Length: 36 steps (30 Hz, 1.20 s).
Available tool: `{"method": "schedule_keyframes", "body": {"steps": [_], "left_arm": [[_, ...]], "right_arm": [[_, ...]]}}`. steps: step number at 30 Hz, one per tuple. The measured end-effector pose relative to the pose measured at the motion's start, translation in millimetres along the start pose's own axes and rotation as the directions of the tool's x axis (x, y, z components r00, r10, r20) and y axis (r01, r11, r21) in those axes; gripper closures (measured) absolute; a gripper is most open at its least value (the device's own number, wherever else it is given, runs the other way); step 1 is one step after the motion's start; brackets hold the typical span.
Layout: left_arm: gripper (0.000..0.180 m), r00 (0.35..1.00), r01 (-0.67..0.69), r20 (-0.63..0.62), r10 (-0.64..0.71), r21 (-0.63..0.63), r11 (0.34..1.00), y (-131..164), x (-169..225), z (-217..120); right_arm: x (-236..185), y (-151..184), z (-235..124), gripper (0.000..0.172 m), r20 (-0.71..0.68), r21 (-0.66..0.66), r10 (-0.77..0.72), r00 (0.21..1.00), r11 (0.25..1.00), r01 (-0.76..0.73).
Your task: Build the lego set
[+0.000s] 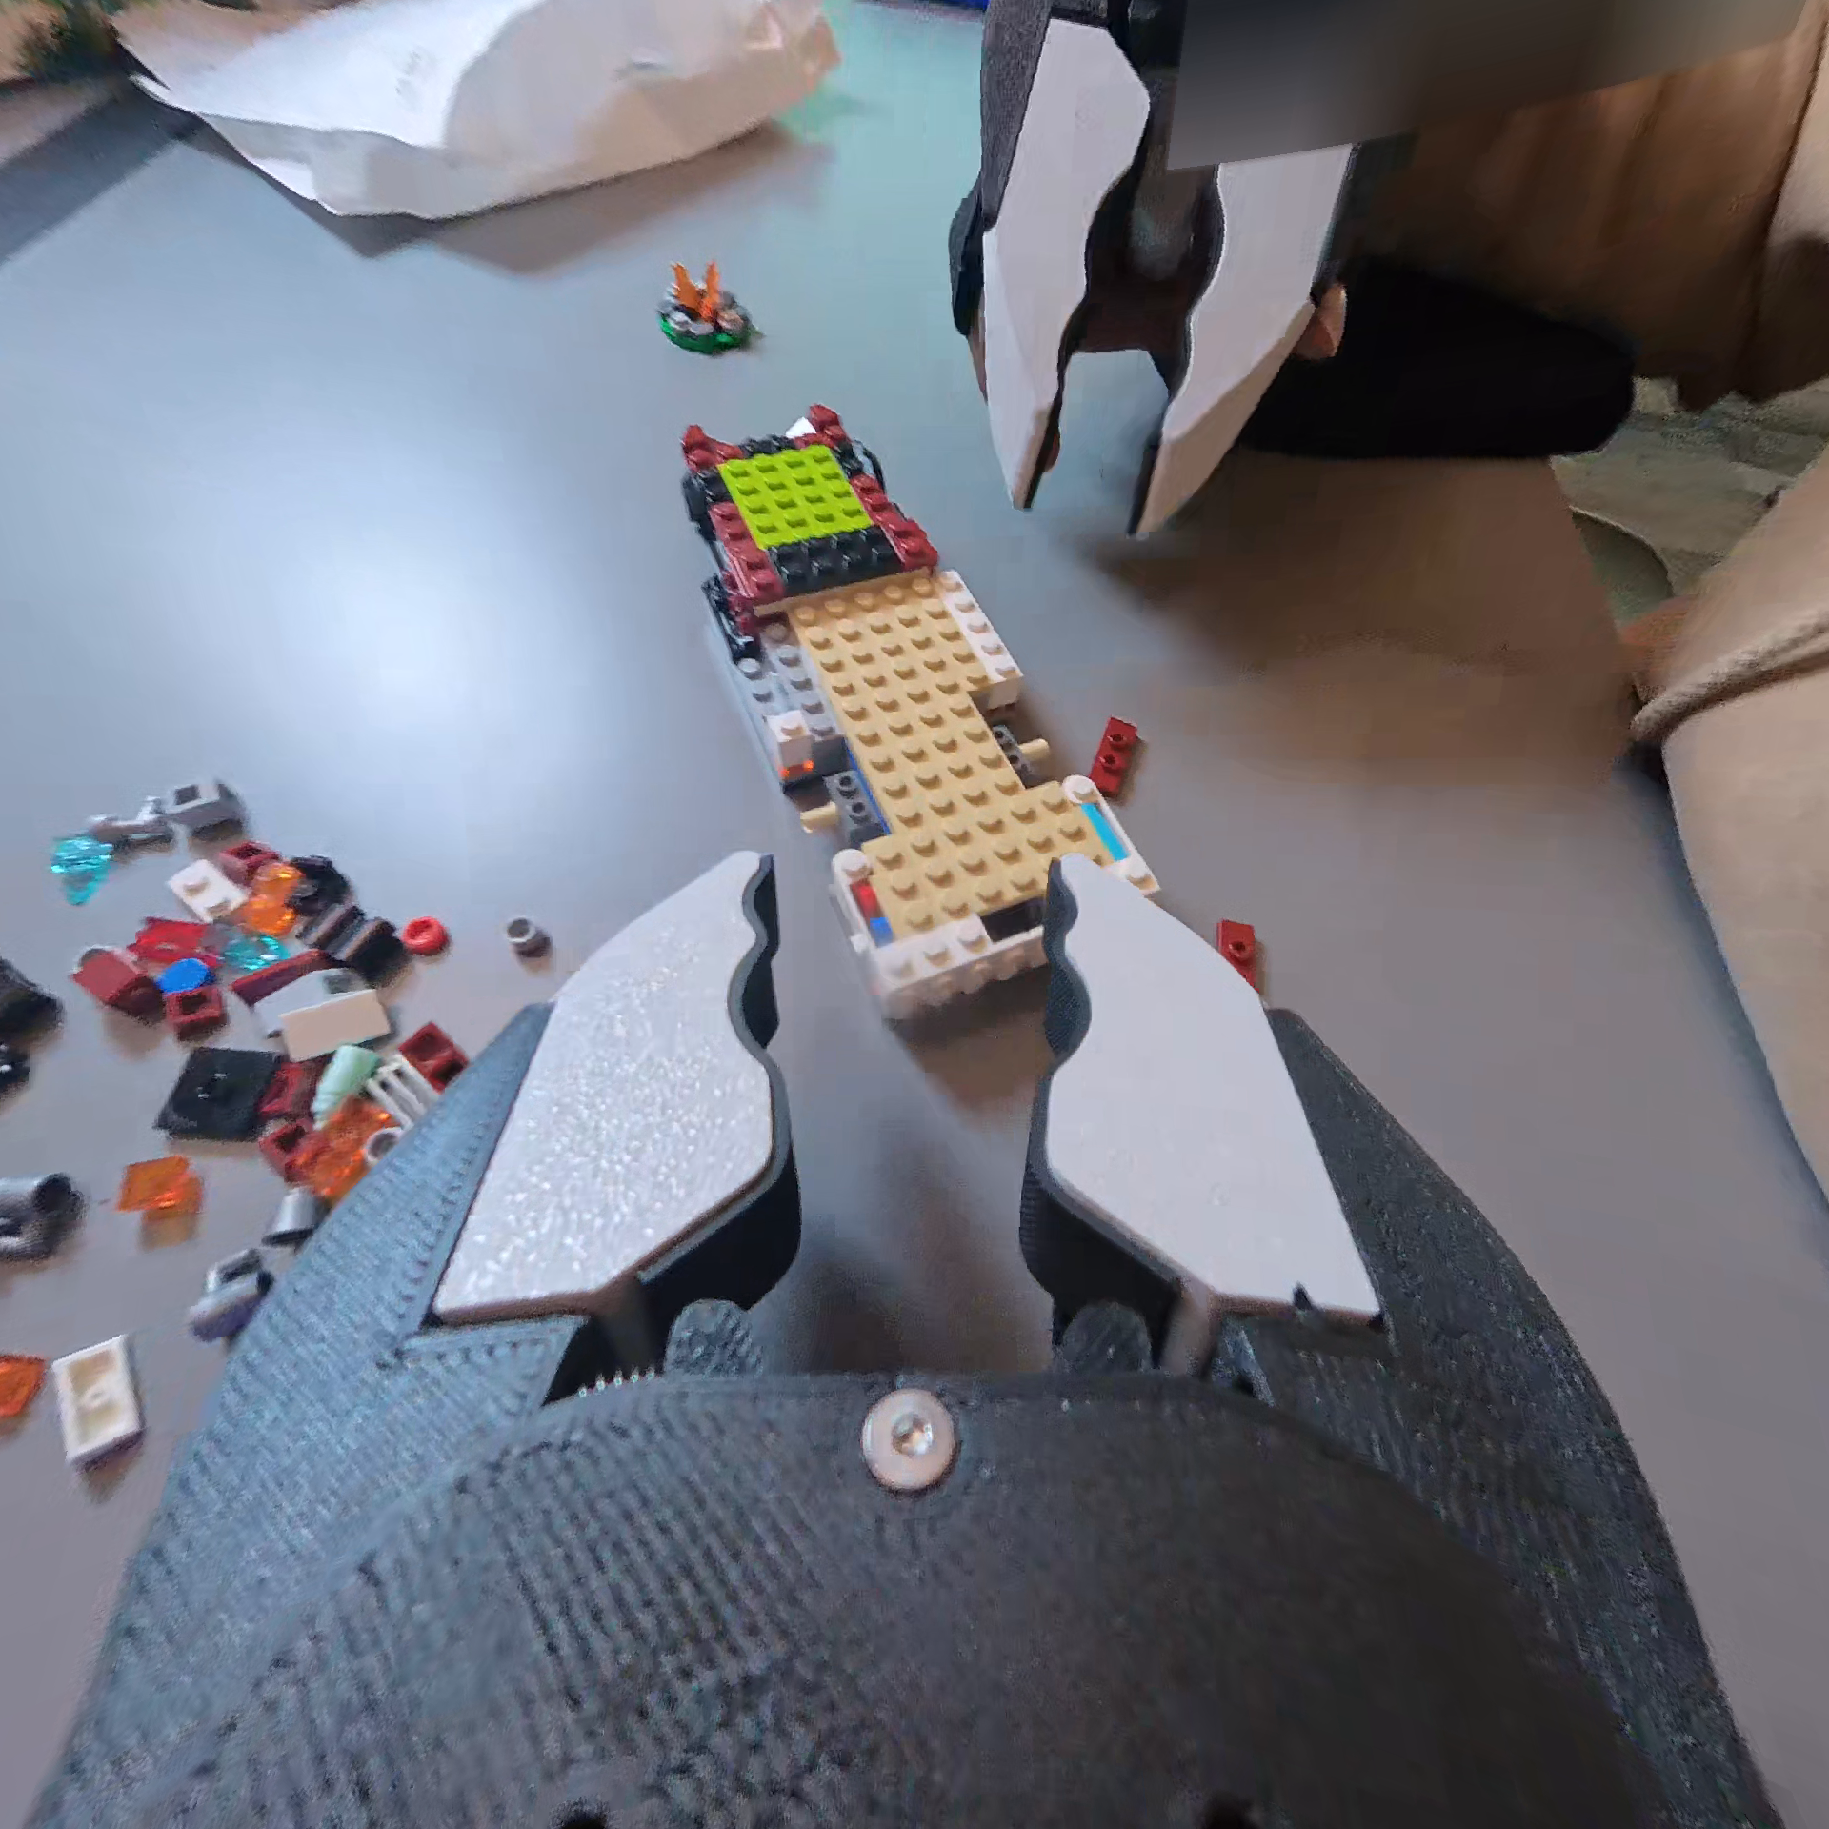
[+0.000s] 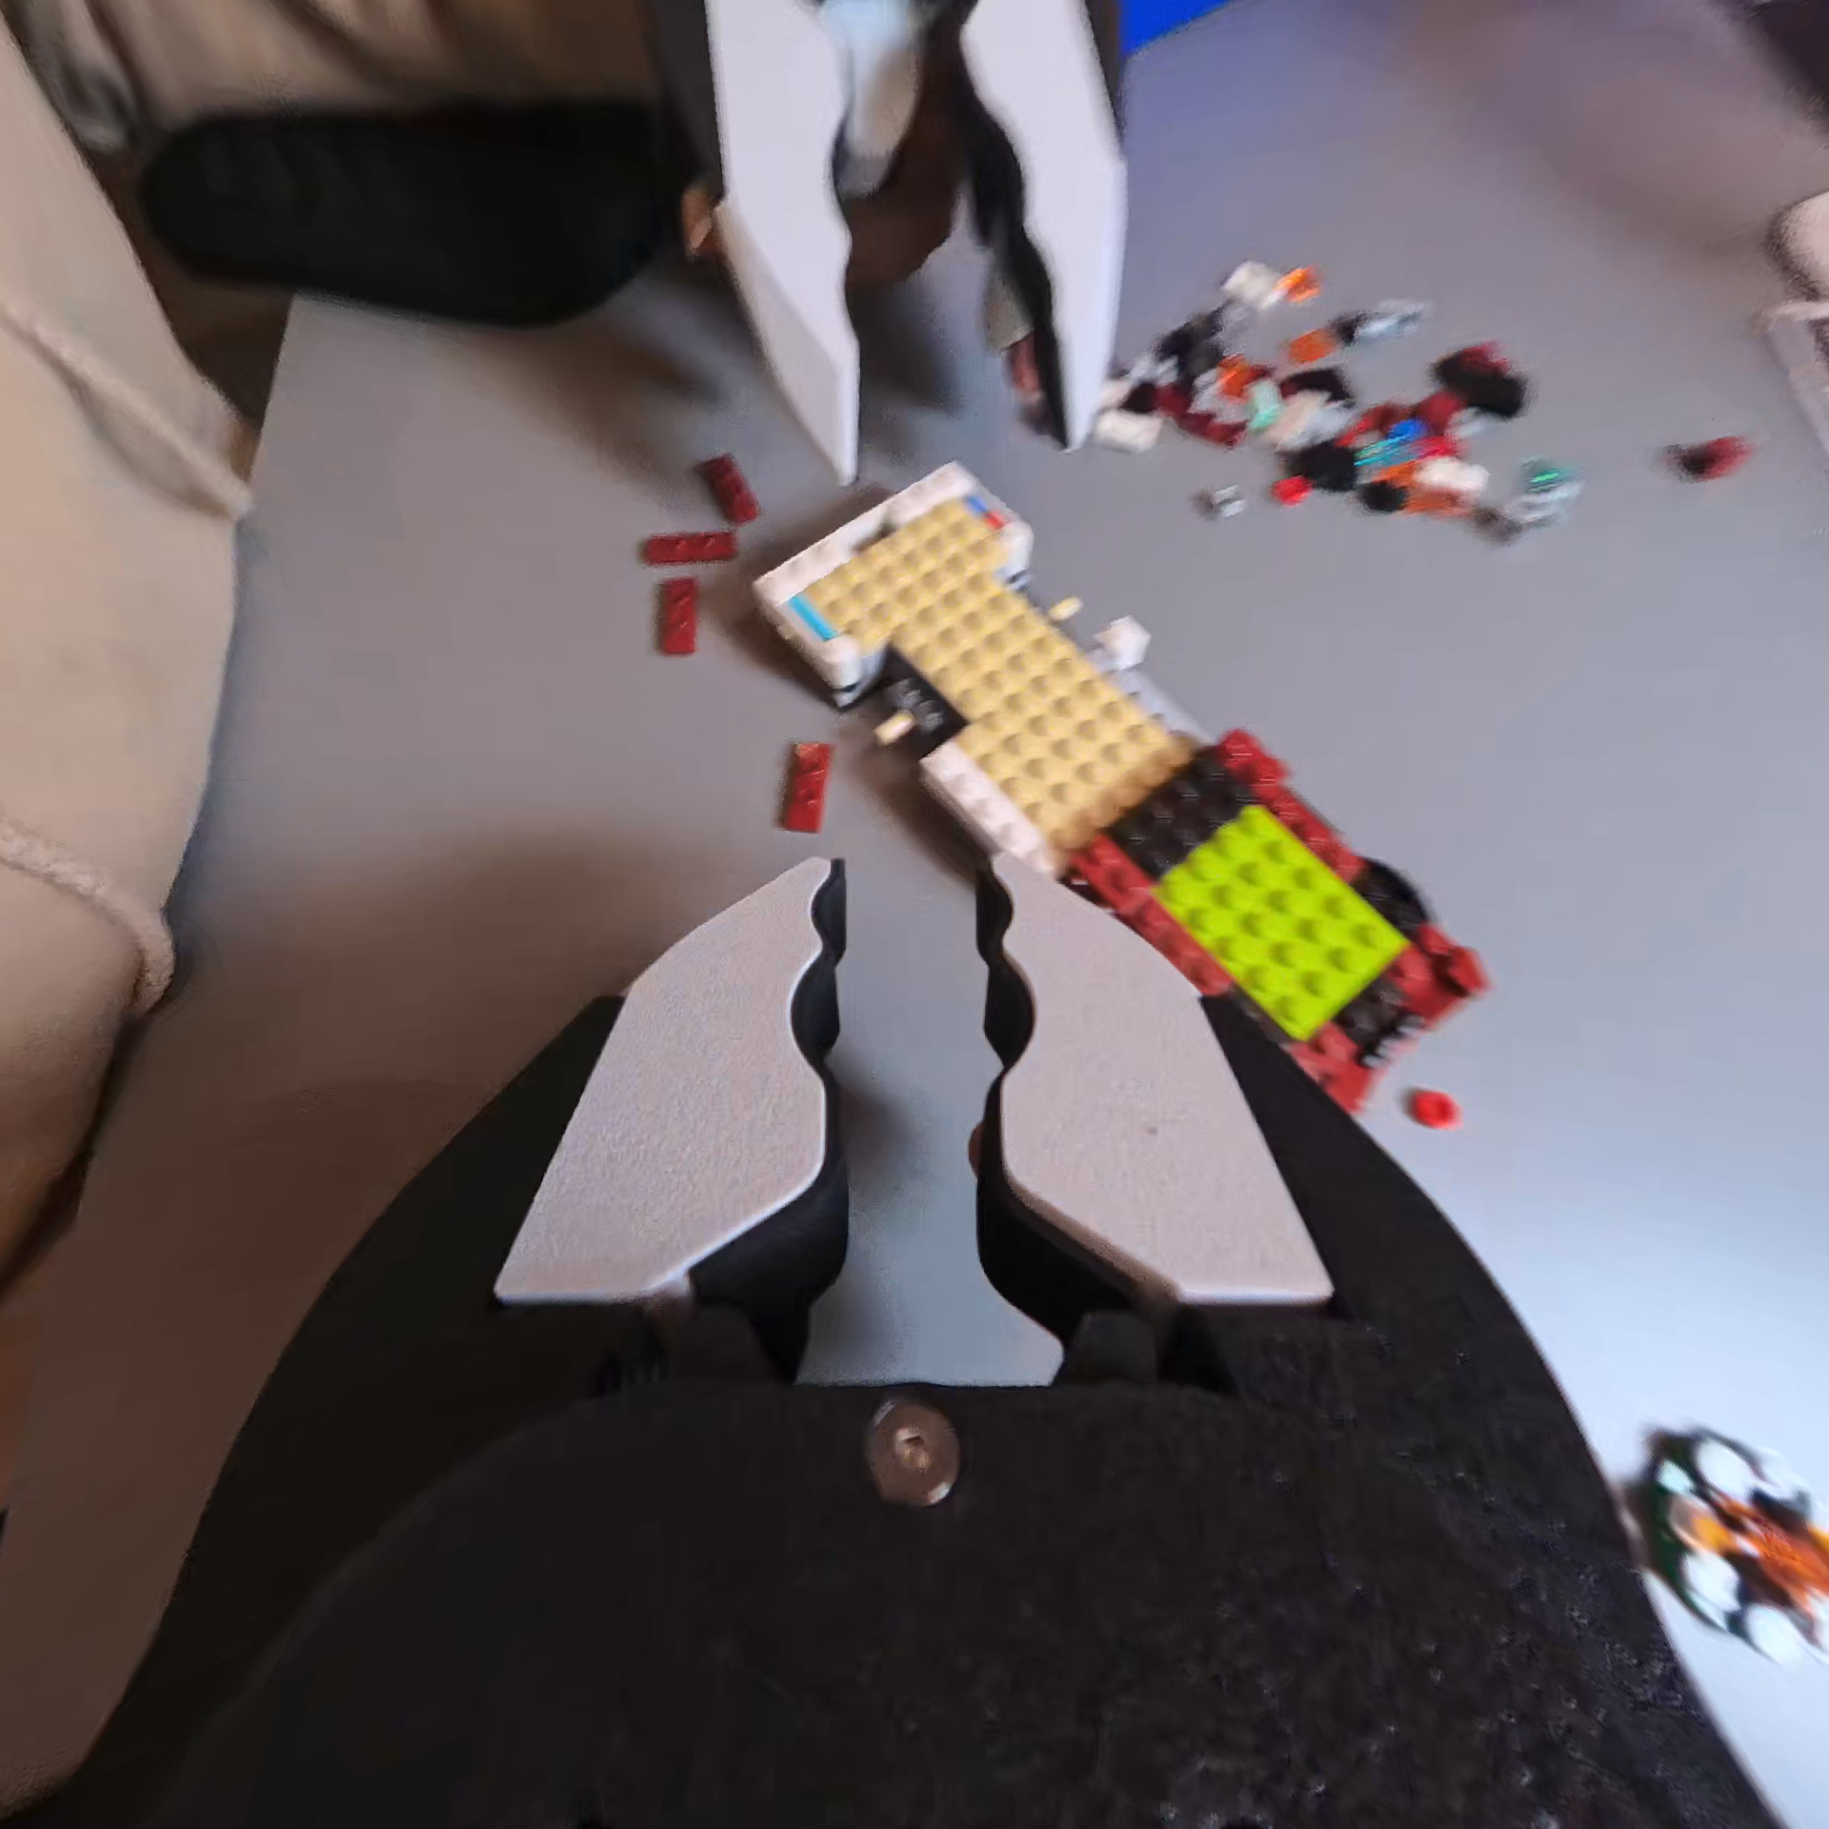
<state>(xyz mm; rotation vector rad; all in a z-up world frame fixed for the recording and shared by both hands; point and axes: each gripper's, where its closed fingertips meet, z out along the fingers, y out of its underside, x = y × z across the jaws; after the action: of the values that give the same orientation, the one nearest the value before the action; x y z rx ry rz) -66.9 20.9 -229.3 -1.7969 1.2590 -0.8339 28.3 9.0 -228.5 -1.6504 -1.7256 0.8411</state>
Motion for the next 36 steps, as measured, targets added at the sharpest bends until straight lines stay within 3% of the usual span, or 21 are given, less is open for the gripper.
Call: {"method": "schedule_keyframes", "body": {"steps": [4,9,15,16,22,25,29,36], "left_arm": [[0.129,0.998,-0.052,-0.039,0.049,-0.058,0.997,8.1,11.2,5.7],[0.125,0.997,-0.070,-0.036,0.068,-0.053,0.996,4.5,15.0,7.3],[0.104,1.000,-0.019,-0.014,0.018,-0.041,0.999,-5.0,18.3,9.5],[0.102,1.000,-0.012,-0.007,0.012,-0.044,0.999,-5.7,18.7,10.6],[0.097,1.000,0.005,0.031,-0.001,-0.122,0.993,1.4,24.8,23.0],[0.095,0.996,-0.036,0.075,0.050,-0.175,0.984,9.2,22.8,29.1],[0.102,0.991,-0.057,0.107,0.084,-0.230,0.971,19.0,15.1,28.7],[0.103,0.989,-0.129,0.040,0.143,-0.247,0.960,27.8,9.2,11.6]], "right_arm": [[-19.0,12.6,22.5,0.146,0.028,-0.170,-0.041,0.999,0.984,0.045],[-24.8,10.1,36.3,0.147,0.061,-0.268,-0.038,0.997,0.962,0.053],[-25.3,6.1,50.6,0.154,0.080,-0.351,-0.040,0.996,0.934,0.066],[-24.9,5.2,52.0,0.162,0.085,-0.353,-0.039,0.996,0.933,0.067],[-21.1,1.4,43.1,0.164,0.096,-0.297,-0.092,0.991,0.948,0.117],[-1.6,-11.0,16.6,0.164,0.018,-0.186,-0.053,0.998,0.981,0.055],[31.3,-7.4,-16.6,0.164,-0.117,-0.144,-0.016,0.993,0.990,-0.001],[50.8,-0.4,-40.2,0.164,-0.195,-0.097,0.007,0.981,0.995,-0.026]]}}
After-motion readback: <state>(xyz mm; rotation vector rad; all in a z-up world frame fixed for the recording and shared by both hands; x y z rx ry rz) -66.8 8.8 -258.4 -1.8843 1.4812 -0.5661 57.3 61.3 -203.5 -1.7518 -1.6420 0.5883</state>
